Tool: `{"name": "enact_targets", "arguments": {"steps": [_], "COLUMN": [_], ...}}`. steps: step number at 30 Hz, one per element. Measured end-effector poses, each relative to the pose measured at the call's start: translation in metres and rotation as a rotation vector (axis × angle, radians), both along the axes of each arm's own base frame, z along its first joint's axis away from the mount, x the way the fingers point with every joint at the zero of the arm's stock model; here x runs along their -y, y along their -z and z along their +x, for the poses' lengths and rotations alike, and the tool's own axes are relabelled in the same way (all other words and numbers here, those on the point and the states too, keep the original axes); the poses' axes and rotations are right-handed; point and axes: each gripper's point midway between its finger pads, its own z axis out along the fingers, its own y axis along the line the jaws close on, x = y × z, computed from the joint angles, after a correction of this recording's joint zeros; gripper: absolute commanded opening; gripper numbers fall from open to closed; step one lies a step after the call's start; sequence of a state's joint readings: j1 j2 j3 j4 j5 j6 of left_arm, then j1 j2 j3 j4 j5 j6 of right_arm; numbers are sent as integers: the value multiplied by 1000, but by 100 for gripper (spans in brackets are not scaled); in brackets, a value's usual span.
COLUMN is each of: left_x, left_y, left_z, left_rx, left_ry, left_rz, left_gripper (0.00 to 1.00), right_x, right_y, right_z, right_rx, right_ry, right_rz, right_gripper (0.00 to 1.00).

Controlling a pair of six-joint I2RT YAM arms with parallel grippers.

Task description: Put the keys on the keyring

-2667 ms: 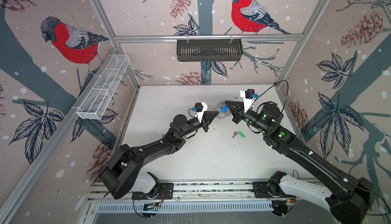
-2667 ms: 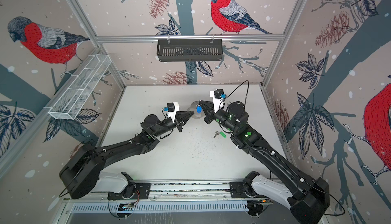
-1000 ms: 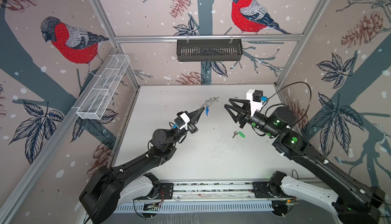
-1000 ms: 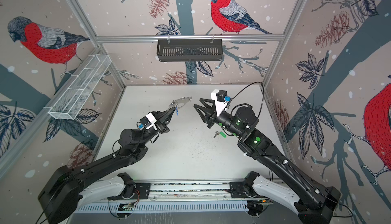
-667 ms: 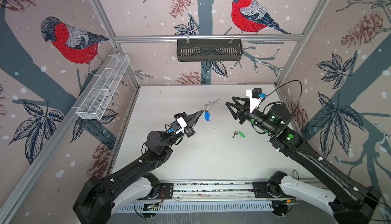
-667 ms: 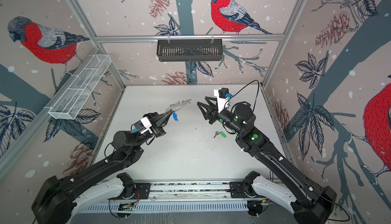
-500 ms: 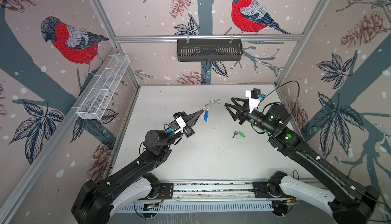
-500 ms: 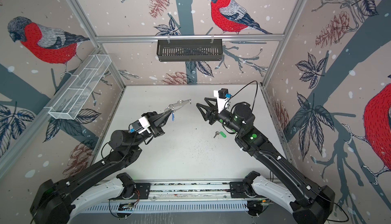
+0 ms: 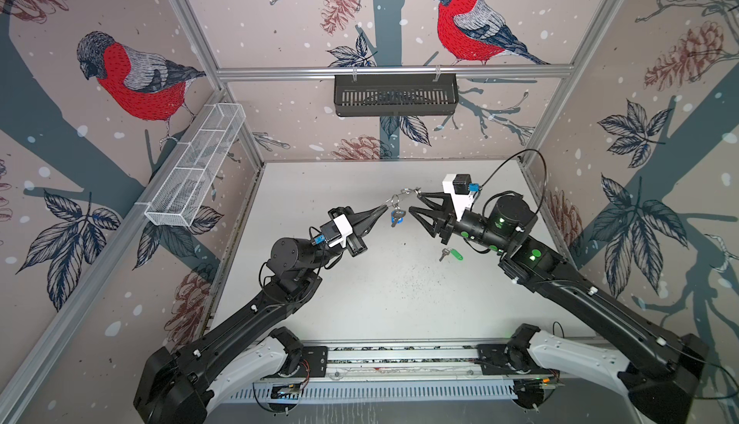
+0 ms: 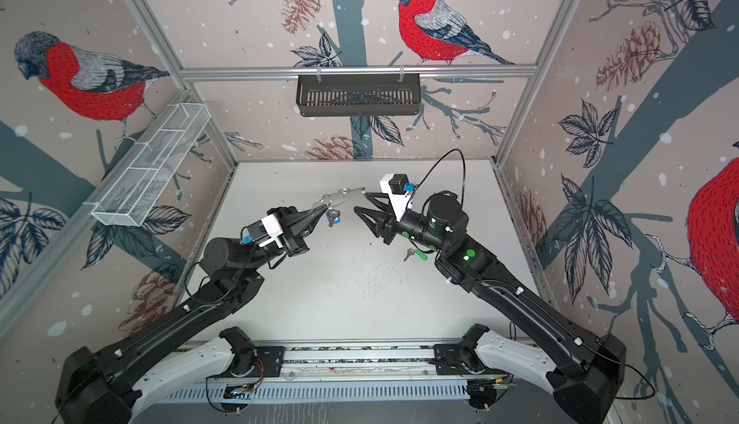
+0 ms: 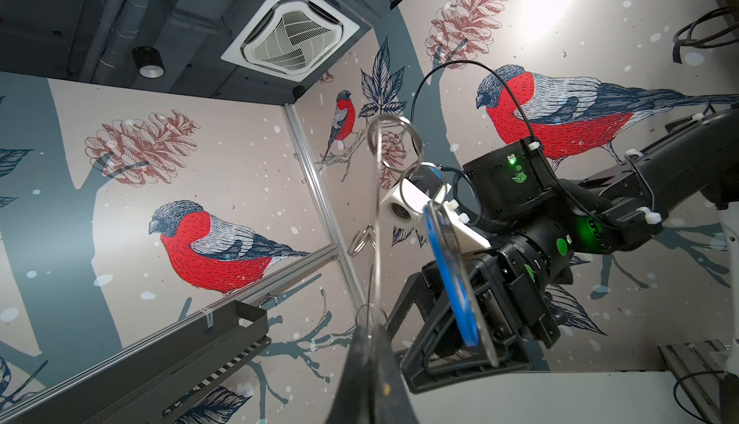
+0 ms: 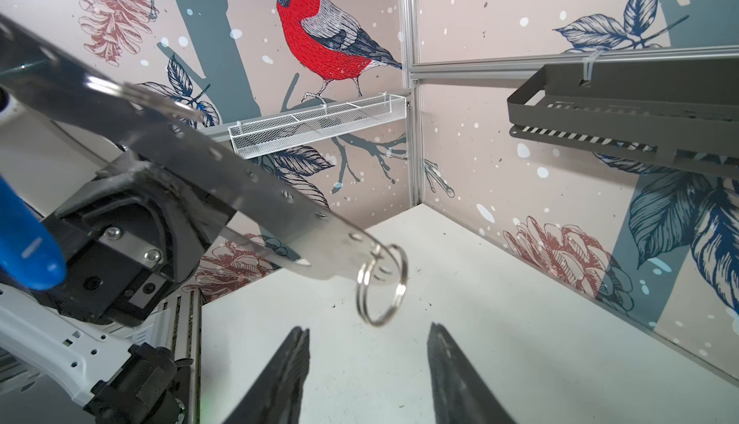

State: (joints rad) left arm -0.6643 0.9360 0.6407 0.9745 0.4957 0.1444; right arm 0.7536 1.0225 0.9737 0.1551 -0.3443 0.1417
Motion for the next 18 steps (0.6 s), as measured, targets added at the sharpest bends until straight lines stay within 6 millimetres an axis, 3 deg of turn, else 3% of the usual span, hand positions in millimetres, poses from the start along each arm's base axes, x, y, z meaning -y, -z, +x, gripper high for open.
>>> {"name": "enact_targets", "arguments": {"steps": [18], "left_x": [0], "left_y": [12], "left_z": [3], "left_rx": [-37], "left_ry": [-8], "left_rz": [11], "left_gripper": [0], "right_x": [6], "right_y": [-7], "right_z": [20], "right_rx": [41], "right_ry": [200], "right_rz": [-37], "right_gripper": [27]}}
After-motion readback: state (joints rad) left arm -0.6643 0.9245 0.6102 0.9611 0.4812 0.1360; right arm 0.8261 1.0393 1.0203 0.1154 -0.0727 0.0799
